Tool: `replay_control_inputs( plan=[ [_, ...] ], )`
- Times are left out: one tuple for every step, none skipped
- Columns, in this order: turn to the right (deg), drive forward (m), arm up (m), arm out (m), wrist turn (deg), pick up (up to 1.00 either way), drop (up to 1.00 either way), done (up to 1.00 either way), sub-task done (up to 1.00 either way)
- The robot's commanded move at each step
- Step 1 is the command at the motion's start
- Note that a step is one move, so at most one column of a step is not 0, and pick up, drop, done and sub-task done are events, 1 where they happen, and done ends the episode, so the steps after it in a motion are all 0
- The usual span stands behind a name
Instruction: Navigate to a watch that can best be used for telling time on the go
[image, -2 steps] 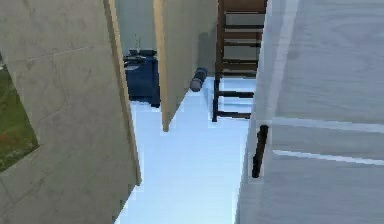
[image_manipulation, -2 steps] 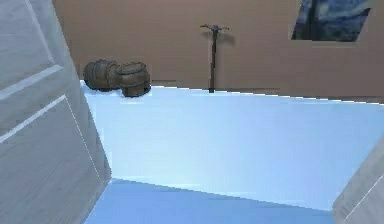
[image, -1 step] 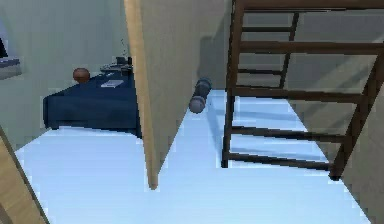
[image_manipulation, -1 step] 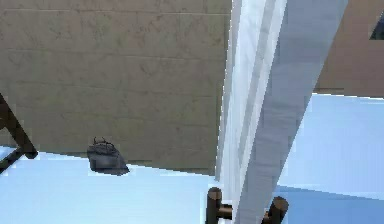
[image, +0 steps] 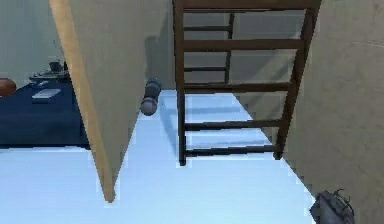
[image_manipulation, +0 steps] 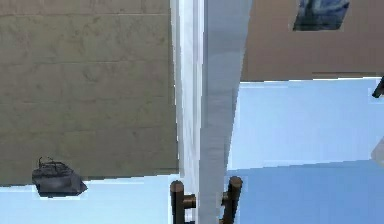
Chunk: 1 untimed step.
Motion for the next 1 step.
replay_control_inputs(
  plan=[
    [0.0,0.05,0.00,0.00,0.0,0.00,0.00,0.00,0.00]
  ],
)
